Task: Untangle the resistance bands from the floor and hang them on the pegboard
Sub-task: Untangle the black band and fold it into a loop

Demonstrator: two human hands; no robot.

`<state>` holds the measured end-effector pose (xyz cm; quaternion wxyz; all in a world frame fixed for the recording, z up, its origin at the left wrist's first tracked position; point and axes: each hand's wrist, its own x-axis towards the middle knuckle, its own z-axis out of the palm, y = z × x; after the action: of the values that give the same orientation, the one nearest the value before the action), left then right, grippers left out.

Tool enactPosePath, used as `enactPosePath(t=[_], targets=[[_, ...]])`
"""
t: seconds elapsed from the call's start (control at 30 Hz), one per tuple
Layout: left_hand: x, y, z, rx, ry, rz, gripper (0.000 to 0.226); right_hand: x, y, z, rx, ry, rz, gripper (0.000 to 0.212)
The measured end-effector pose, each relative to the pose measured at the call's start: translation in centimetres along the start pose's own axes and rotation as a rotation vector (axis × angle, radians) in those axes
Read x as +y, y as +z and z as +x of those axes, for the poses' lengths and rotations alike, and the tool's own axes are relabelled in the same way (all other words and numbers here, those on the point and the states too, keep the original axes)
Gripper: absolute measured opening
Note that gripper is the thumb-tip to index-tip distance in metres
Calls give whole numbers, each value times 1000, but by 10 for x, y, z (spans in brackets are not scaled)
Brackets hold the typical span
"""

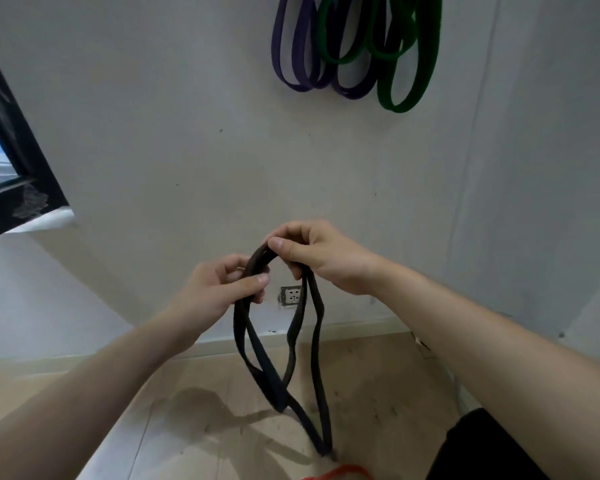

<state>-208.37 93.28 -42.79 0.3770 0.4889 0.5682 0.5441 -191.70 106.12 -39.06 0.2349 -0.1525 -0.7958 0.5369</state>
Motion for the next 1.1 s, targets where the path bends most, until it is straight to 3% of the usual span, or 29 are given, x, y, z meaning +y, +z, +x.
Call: enactPosePath(t=[0.1, 0.37, 0.67, 0.8, 0.97, 1.1], targets=[[-2, -1, 0, -23, -3, 59, 5, -5, -2, -1, 26, -2, 34, 23], [-8, -5, -2, 5, 40, 26, 19, -12, -23, 2, 196, 7, 367, 15], [1, -4, -4, 162, 143, -23, 34, 6, -35, -1, 228, 99, 382, 16], [6, -5, -3, 139, 100, -127, 39, 18, -39, 0, 217, 144, 377, 15], [11, -9, -3, 144, 56, -317, 27, 38, -51, -9, -40, 249, 286, 13], [15, -10, -5, 96, 39, -349, 27, 45, -39, -16, -317, 329, 124, 31]])
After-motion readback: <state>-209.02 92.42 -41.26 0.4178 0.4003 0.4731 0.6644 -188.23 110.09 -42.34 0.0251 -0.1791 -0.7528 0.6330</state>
